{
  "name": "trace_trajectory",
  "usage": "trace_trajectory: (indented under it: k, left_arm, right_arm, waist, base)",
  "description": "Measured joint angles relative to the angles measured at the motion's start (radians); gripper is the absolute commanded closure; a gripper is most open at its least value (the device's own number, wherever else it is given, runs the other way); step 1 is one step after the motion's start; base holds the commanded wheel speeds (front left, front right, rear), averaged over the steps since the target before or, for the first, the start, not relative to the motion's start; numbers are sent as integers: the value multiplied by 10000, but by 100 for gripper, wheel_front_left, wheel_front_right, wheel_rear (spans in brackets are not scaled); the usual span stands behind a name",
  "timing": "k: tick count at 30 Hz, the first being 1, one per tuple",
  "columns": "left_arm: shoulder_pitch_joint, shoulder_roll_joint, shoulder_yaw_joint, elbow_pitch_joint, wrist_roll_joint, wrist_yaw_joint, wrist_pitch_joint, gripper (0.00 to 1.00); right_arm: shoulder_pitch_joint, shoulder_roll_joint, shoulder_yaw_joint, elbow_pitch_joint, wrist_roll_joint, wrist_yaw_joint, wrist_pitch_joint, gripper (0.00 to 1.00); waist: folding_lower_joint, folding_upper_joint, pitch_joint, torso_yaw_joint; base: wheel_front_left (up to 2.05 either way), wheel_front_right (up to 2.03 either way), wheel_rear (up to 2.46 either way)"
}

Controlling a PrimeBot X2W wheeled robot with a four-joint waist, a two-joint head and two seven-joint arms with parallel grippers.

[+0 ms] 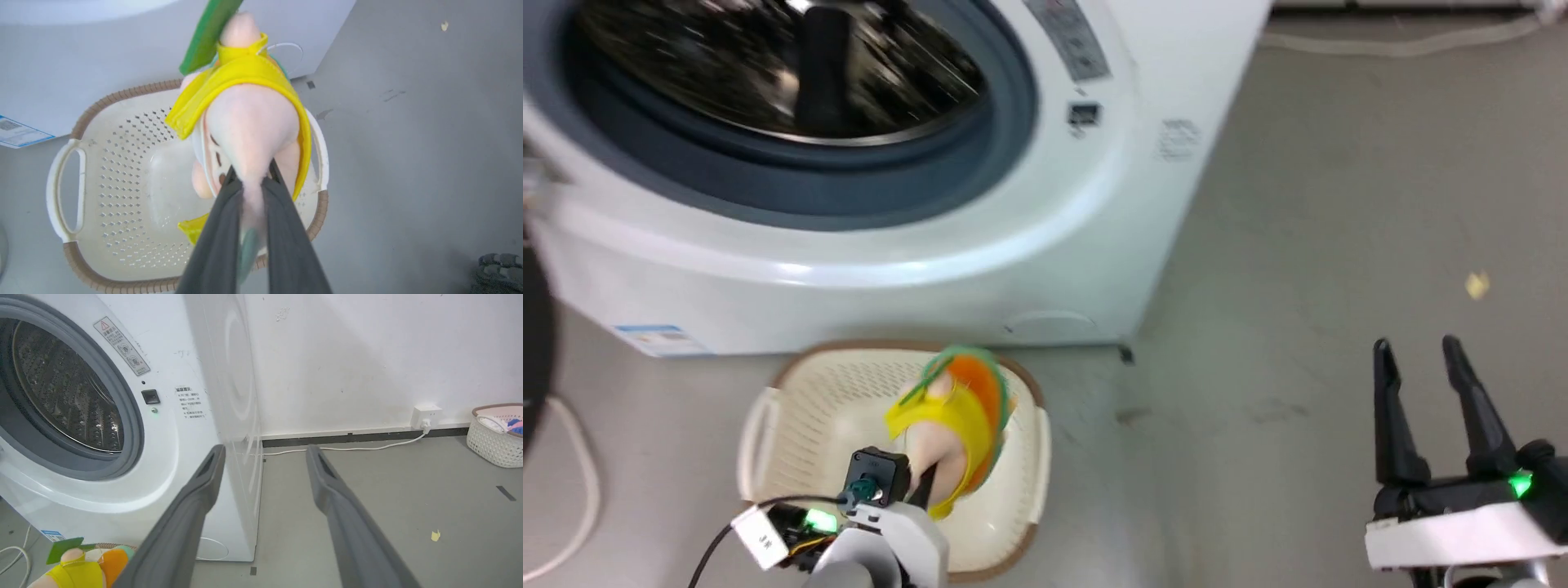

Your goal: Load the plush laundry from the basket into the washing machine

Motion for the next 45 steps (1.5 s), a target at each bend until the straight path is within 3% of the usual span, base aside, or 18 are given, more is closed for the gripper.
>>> trace_trajectory:
  k: [1, 2, 3, 7, 8, 12, 19, 25, 32, 39, 45]
  left_arm:
    - [0, 0, 0, 0, 0, 0, 0, 100]
    - [510, 67, 291, -1195, 12, 182, -10, 100]
    - [510, 67, 291, -1195, 12, 182, -10, 100]
    - [1712, 184, 1112, -4057, 198, 583, -8, 100]
    - [1712, 184, 1112, -4057, 198, 583, -8, 100]
    - [2136, 155, 1935, -6571, 539, 736, -12, 100]
    - [1530, 270, 2840, -8245, 817, 585, -10, 100]
    - [-340, 1020, 3281, -8284, 802, 226, 236, 100]
    - [-2892, 2096, 3476, -7758, 792, -211, 2067, 100]
    - [-6084, 3363, 3158, -6086, 1101, -671, 3889, 100]
    - [-8260, 4186, 2520, -4090, 1609, -803, 4615, 100]
  right_arm:
    - [0, 0, 0, 0, 0, 0, 0, 0]
    - [144, -4, -38, 0, -33, 0, 0, 0]
    - [144, -4, -38, 0, -33, 0, 0, 0]
    - [338, -4, -92, -15, -33, 0, 0, 0]
    - [338, -4, -92, -15, -33, 0, 0, 0]
    - [338, -4, -36, -96, -35, 0, -2, 0]
    - [204, -4, 84, -270, -63, 0, 0, 0]
    - [-472, -2, 198, -360, 13, 0, 0, 0]
    - [-1203, -4, 314, -454, 481, 0, 0, 0]
    - [-1859, -2, 449, -443, 1087, 0, -2, 0]
    - [-2152, -4, 663, -301, 1563, 0, 0, 0]
  waist:
    - [0, 0, 0, 0]
    - [-1, 0, -328, 268]
    - [-1, 0, -328, 268]
    - [0, 0, -896, 874]
    - [0, 0, -896, 874]
    - [0, 0, -992, 1193]
    - [3, 0, -292, 1060]
    - [4, 0, 719, 728]
    - [5, 0, 2163, 109]
    - [6, 0, 3655, -638]
    - [6, 0, 4573, -1394]
  base:
    - [0, 0, 0]
    - [0, 0, 0]
    - [0, 0, 0]
    - [0, 0, 0]
    - [0, 0, 0]
    - [0, 0, 0]
    - [0, 0, 0]
    - [0, 0, 0]
    - [0, 0, 0]
    - [0, 0, 0]
    - [0, 0, 0]
